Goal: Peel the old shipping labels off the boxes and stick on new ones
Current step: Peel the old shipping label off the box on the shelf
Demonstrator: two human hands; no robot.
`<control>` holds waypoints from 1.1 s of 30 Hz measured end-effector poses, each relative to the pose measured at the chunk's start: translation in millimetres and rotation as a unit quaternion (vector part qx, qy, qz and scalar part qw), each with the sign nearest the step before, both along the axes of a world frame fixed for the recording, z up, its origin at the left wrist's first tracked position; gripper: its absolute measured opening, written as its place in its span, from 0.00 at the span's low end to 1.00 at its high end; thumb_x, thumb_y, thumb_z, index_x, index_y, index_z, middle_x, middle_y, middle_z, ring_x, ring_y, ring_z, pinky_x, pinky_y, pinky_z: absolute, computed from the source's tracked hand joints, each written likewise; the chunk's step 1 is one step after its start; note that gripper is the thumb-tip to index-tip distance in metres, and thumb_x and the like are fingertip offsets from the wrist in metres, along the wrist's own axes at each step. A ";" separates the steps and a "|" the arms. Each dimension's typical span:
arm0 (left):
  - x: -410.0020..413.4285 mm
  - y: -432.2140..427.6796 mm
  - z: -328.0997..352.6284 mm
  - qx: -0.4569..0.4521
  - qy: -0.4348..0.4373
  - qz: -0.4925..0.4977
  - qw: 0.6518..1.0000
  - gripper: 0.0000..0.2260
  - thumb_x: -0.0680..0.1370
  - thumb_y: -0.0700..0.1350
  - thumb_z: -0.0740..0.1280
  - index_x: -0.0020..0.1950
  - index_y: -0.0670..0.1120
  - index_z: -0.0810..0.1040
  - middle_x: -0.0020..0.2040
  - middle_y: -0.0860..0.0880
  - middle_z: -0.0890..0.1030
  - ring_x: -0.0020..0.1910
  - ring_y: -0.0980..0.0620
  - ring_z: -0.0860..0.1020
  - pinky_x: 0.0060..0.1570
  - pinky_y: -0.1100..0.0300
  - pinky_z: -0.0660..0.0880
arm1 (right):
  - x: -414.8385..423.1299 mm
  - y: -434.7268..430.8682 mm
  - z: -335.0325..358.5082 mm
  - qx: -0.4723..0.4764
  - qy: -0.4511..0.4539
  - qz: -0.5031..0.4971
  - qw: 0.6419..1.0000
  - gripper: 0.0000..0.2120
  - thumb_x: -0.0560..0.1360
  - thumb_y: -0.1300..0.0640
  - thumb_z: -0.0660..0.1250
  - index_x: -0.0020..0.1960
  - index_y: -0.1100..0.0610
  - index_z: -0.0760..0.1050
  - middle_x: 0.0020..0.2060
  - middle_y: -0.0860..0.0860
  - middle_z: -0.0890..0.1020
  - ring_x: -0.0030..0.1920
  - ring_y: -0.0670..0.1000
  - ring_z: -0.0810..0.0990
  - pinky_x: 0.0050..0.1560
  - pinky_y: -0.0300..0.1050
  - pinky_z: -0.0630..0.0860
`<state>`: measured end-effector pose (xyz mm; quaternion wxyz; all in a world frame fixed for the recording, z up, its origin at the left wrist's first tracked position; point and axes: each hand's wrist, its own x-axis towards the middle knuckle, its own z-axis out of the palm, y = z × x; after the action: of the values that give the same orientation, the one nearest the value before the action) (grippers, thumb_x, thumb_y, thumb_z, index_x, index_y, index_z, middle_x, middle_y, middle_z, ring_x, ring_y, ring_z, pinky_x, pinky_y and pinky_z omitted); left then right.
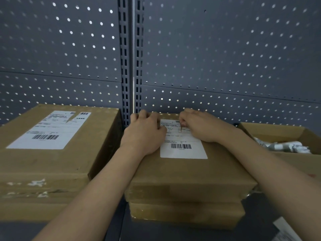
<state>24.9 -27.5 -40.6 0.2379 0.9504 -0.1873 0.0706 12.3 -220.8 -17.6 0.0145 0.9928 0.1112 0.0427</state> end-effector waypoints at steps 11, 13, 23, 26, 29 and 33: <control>0.3 0.9 0.4 -0.006 0.004 -0.004 1.000 0.19 0.79 0.54 0.58 0.69 0.53 0.68 0.68 0.49 0.67 0.70 0.46 0.59 0.60 0.46 0.68 | -8.6 -13.7 -8.7 0.161 -0.046 0.011 0.986 0.04 0.80 0.54 0.63 0.51 0.51 0.77 0.48 0.46 0.76 0.51 0.47 0.74 0.55 0.48 0.72; 0.7 1.3 -0.2 -0.006 0.004 -0.004 1.000 0.18 0.78 0.55 0.58 0.68 0.54 0.68 0.68 0.49 0.67 0.70 0.46 0.60 0.59 0.46 0.68 | -8.6 -12.8 -7.2 0.165 -0.052 0.015 0.985 0.04 0.79 0.55 0.65 0.50 0.51 0.78 0.47 0.46 0.76 0.49 0.46 0.74 0.54 0.48 0.73; 0.4 0.4 -0.5 -0.002 0.005 0.001 1.000 0.18 0.79 0.54 0.58 0.68 0.53 0.69 0.68 0.49 0.67 0.69 0.46 0.60 0.60 0.45 0.68 | 1.7 2.4 -1.8 0.030 -0.017 -0.014 0.999 0.09 0.76 0.68 0.59 0.47 0.56 0.72 0.47 0.49 0.73 0.45 0.50 0.73 0.48 0.53 0.75; -0.2 0.1 0.1 0.000 0.003 0.001 1.000 0.19 0.79 0.55 0.58 0.69 0.53 0.68 0.68 0.49 0.67 0.70 0.46 0.60 0.60 0.45 0.68 | -4.1 4.2 2.3 0.015 0.011 -0.010 1.000 0.11 0.75 0.69 0.55 0.47 0.54 0.67 0.46 0.49 0.69 0.44 0.50 0.71 0.45 0.46 0.69; -0.2 0.4 0.5 -0.001 0.003 0.001 1.000 0.18 0.79 0.55 0.58 0.68 0.54 0.68 0.68 0.49 0.67 0.69 0.46 0.60 0.60 0.45 0.68 | -5.1 1.8 -0.5 0.030 0.005 -0.012 0.999 0.11 0.77 0.69 0.55 0.52 0.55 0.69 0.49 0.49 0.69 0.47 0.50 0.71 0.46 0.44 0.68; 0.2 0.5 -0.8 -0.005 0.000 0.000 1.000 0.18 0.79 0.55 0.58 0.68 0.54 0.69 0.68 0.50 0.67 0.69 0.46 0.60 0.60 0.46 0.68 | -3.0 -5.9 -7.3 0.089 -0.013 -0.021 0.996 0.06 0.81 0.60 0.59 0.49 0.50 0.69 0.52 0.49 0.72 0.50 0.47 0.72 0.54 0.49 0.73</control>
<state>25.1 -26.9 -41.3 0.2423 0.9493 -0.1869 0.0717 9.2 -226.7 -24.9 -0.0719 0.9915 0.0862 0.0650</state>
